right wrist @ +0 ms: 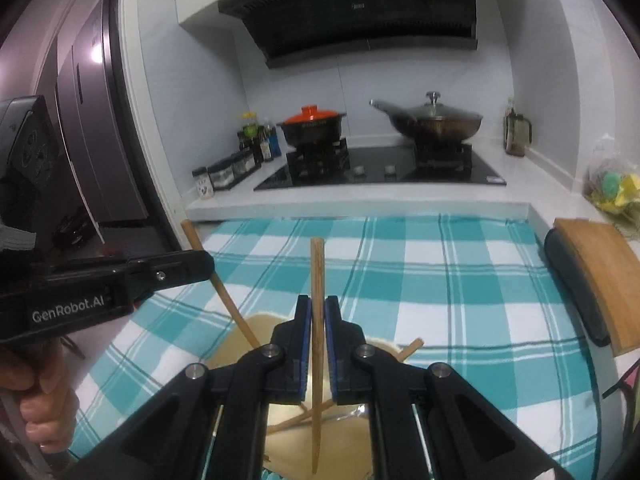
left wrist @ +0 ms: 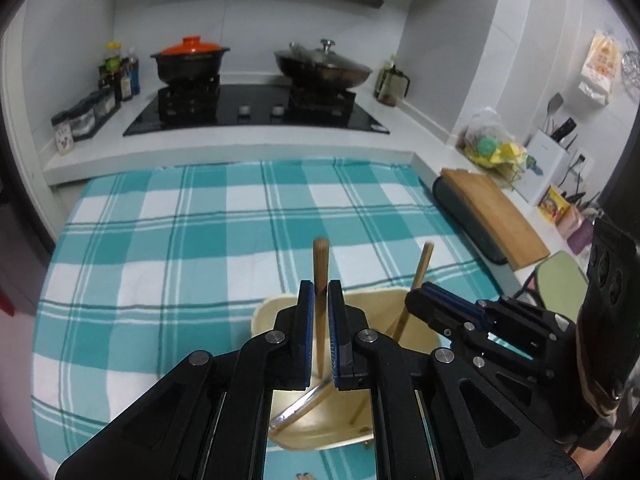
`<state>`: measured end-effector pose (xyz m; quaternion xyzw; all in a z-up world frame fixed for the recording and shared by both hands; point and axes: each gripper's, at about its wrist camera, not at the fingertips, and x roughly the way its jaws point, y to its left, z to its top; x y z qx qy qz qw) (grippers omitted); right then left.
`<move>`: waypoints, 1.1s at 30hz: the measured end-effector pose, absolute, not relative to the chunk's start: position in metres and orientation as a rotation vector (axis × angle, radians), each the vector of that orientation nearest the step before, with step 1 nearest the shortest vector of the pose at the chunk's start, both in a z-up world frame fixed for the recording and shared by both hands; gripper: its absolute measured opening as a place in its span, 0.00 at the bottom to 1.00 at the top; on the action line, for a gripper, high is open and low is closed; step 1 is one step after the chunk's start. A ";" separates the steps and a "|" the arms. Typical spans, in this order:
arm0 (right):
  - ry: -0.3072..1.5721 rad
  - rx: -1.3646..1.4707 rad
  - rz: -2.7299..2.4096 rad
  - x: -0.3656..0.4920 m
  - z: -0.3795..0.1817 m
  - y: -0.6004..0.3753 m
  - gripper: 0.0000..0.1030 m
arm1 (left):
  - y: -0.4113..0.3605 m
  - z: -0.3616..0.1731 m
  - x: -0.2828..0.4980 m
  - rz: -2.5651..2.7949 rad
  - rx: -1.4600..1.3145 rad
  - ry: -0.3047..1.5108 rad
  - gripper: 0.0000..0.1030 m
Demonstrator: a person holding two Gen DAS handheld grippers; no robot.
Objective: Organize utensils
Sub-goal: 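Open the left tool over the cream box while the right tool drops its chopstick in, then withdraw both tools from the box back toward the remaining utensils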
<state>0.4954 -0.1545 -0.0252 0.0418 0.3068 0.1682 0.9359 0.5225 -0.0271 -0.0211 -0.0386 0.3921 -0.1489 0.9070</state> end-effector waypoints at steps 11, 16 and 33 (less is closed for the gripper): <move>0.687 0.051 0.324 0.457 -0.014 -0.174 0.42 | 0.006 -0.018 0.444 -0.266 -0.002 0.817 0.88; 0.720 -0.056 0.285 0.397 -0.014 -0.183 0.47 | 0.024 -0.046 0.365 -0.272 0.118 0.885 0.92; 0.857 -0.141 0.098 0.236 -0.127 -0.202 0.47 | 0.039 -0.156 0.221 -0.154 -0.103 0.937 0.92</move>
